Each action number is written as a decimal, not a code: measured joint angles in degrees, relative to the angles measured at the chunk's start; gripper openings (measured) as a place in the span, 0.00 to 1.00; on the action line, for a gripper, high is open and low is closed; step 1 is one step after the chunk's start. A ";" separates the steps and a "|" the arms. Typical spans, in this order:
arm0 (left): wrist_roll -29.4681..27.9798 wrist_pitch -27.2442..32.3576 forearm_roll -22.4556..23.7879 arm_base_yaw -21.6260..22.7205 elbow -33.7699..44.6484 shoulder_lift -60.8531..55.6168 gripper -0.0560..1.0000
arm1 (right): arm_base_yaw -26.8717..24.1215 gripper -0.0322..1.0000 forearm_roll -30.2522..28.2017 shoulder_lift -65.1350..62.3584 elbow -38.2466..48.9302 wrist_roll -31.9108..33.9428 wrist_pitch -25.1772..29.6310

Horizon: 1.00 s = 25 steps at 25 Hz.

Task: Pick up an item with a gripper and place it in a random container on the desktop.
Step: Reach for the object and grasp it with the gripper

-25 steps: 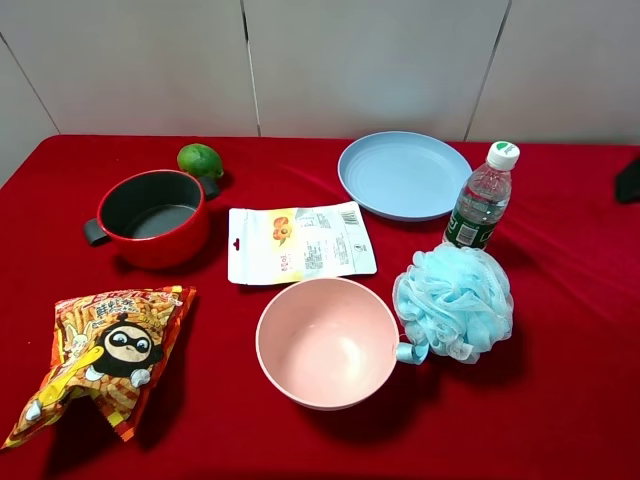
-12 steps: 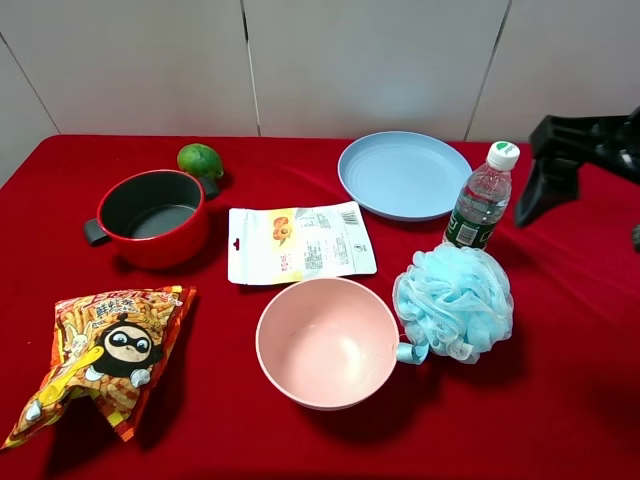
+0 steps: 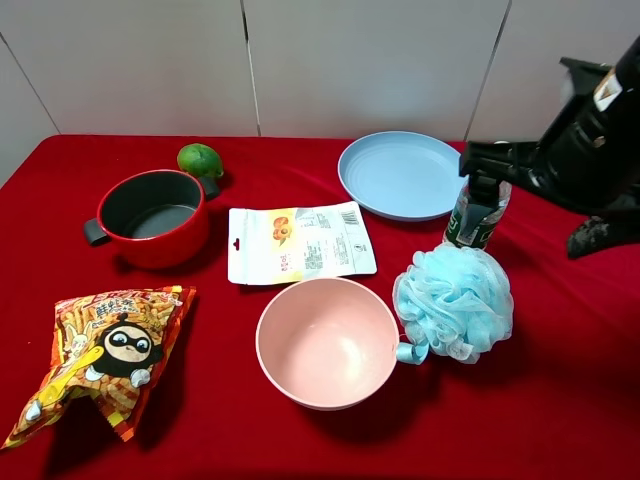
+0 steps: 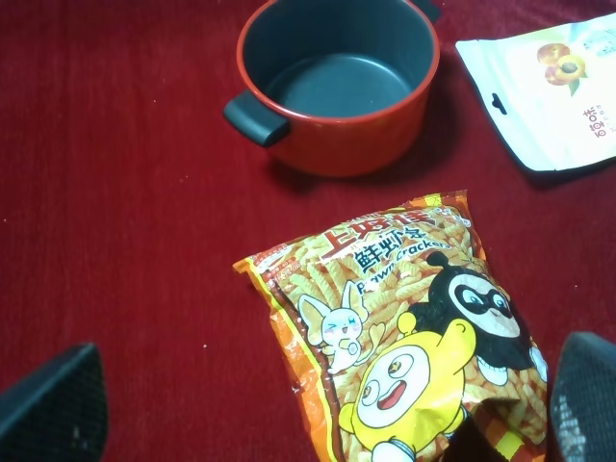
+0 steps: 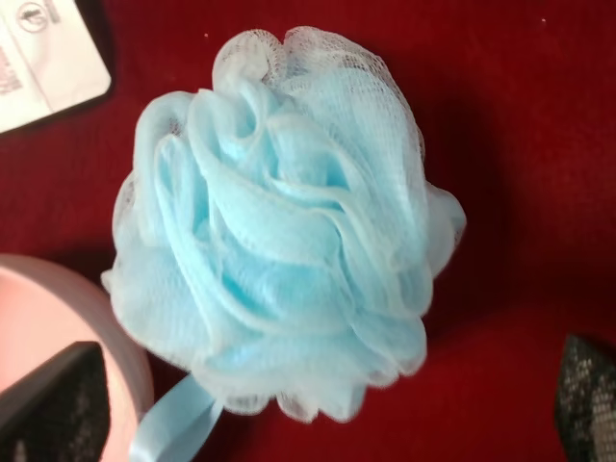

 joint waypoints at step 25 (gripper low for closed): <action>0.00 0.00 0.00 0.00 0.00 0.00 0.91 | 0.00 0.70 2.50 12.78 9.30 0.11 -20.03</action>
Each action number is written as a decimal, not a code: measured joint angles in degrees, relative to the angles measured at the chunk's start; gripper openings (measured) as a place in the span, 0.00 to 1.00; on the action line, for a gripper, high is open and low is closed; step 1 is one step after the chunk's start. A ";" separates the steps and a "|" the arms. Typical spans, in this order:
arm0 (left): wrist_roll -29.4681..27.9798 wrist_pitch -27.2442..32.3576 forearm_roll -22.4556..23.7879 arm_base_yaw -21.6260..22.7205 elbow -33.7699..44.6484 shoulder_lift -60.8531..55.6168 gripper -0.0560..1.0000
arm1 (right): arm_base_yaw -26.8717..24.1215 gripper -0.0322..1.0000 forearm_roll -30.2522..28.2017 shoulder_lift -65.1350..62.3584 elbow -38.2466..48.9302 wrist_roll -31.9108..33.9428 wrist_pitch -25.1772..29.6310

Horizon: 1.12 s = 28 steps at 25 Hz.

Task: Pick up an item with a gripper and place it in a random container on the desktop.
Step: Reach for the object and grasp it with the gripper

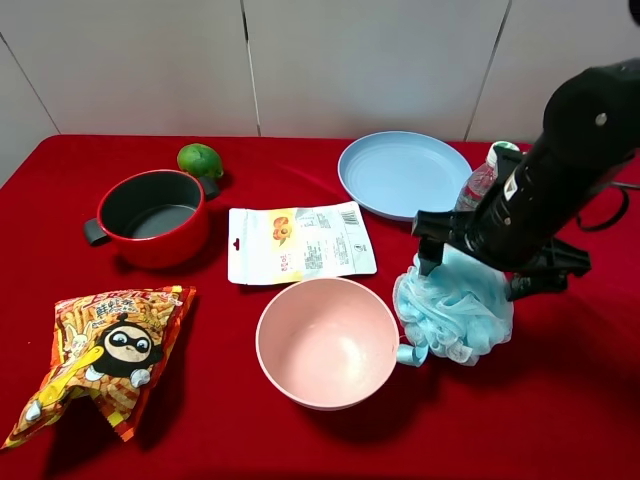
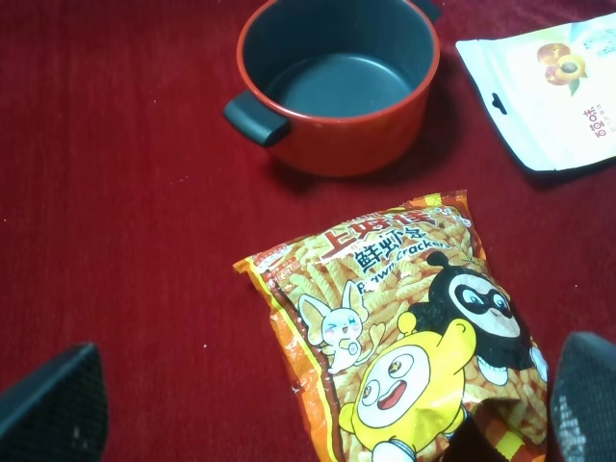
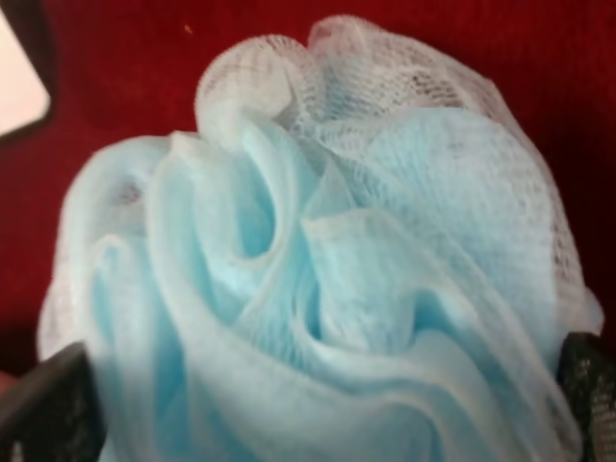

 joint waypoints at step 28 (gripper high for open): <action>0.00 0.00 0.00 0.00 0.00 0.00 0.91 | 0.00 0.66 3.41 10.73 0.16 -5.53 -8.05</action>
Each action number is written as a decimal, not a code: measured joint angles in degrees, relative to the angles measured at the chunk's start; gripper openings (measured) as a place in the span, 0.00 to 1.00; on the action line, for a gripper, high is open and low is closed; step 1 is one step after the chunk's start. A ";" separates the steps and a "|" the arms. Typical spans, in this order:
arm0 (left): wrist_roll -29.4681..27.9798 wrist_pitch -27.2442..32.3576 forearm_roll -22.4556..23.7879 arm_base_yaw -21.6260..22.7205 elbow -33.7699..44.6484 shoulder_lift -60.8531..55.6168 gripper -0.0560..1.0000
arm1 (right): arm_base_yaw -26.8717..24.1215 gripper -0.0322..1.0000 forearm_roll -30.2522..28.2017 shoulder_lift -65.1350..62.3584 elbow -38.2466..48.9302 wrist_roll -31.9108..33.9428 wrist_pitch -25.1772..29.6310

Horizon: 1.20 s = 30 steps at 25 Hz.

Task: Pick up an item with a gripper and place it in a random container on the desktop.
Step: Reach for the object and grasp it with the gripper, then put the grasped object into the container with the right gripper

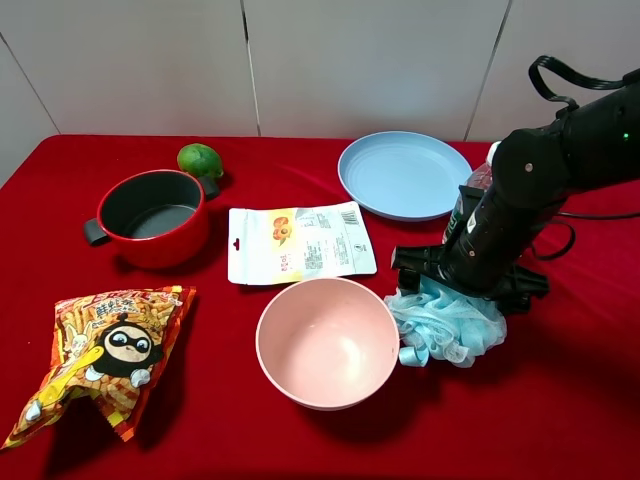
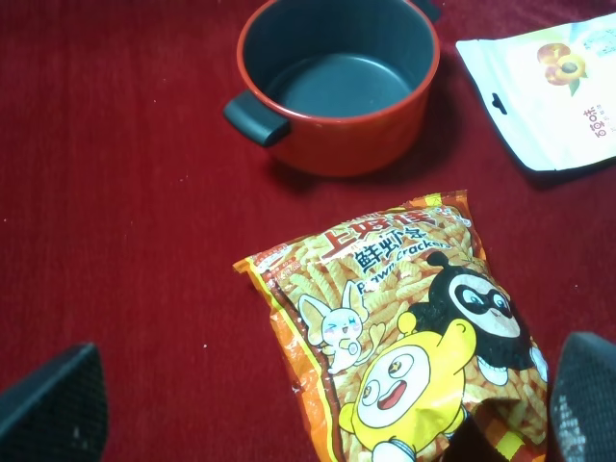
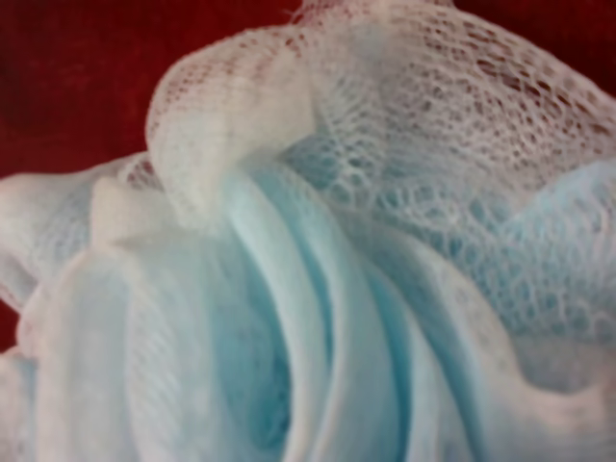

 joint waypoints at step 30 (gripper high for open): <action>0.00 0.00 0.00 0.00 0.00 0.00 0.91 | 0.00 0.42 0.05 -3.04 -0.11 0.00 3.36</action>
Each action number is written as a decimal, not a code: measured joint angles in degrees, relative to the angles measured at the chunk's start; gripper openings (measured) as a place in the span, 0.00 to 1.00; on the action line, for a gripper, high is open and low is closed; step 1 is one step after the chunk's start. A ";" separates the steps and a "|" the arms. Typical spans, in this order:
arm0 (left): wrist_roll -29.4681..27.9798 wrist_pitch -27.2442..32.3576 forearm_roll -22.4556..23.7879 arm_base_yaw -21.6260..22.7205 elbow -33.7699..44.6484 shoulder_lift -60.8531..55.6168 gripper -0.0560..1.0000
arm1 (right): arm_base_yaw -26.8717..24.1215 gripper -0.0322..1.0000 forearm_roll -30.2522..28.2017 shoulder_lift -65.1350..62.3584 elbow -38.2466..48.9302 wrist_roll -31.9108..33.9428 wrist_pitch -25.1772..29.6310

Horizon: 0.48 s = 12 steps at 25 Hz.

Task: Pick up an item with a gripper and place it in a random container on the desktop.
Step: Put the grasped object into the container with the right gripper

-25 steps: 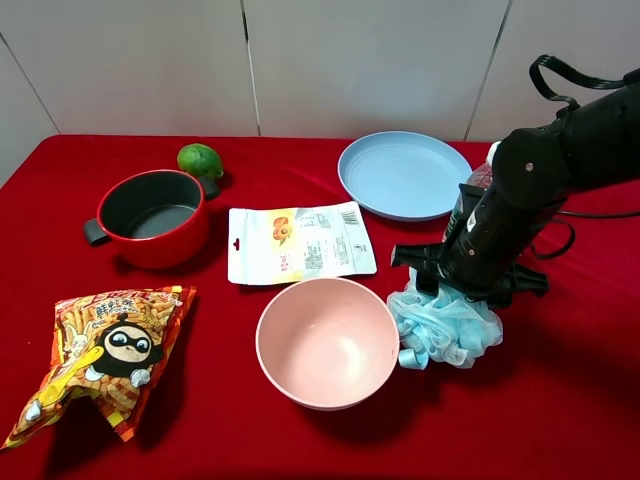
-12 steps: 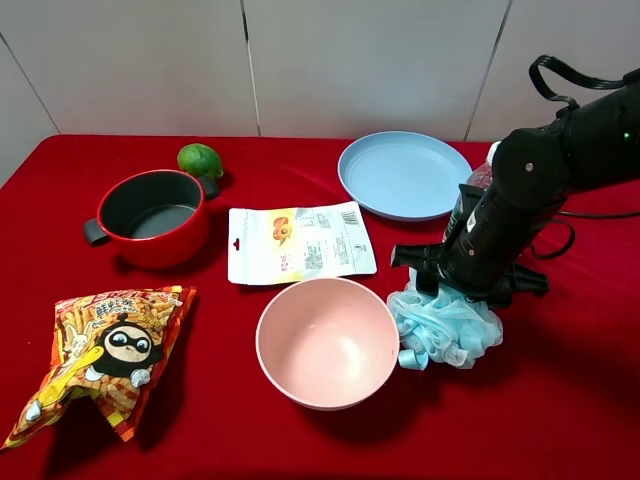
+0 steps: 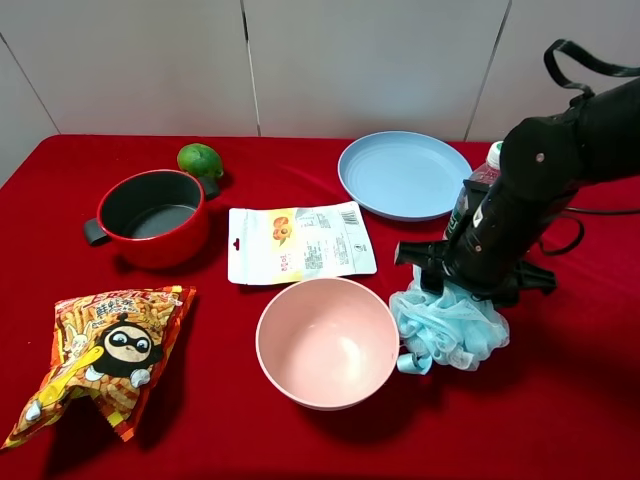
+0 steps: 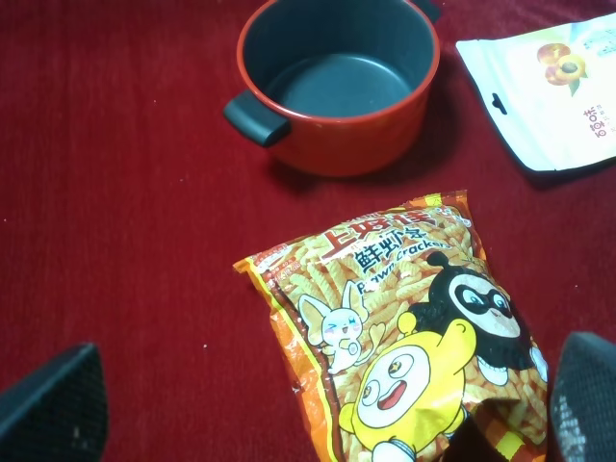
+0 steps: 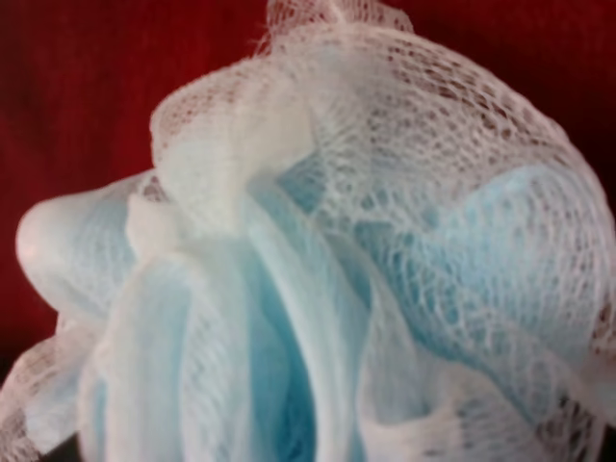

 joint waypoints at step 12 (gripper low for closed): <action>0.00 0.00 0.00 0.00 0.00 0.00 0.91 | 0.00 0.40 0.05 -7.11 0.00 -0.17 5.27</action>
